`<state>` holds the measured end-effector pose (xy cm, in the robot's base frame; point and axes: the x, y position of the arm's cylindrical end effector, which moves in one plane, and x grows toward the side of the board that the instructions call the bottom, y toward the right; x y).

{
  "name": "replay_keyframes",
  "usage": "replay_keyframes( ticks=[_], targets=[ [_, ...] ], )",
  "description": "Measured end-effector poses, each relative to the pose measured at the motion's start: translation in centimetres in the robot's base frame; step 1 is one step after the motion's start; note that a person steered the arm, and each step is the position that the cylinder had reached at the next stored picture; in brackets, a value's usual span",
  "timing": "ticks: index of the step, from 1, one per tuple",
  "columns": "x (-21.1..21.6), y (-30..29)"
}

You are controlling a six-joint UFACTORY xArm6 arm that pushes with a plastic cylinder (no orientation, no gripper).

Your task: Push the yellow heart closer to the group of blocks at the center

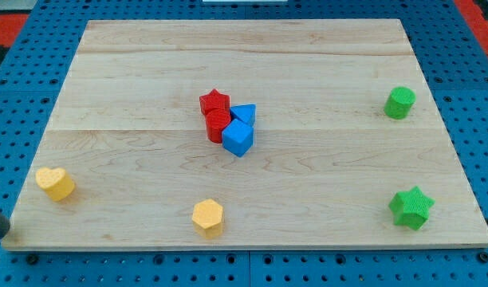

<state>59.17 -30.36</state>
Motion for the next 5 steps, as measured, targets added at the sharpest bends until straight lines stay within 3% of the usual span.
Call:
replay_keyframes(
  ticks=[1, 4, 5],
  targets=[
    [-3.3, -0.1],
    [-5.2, 7.6],
    [-5.7, 7.1]
  ],
)
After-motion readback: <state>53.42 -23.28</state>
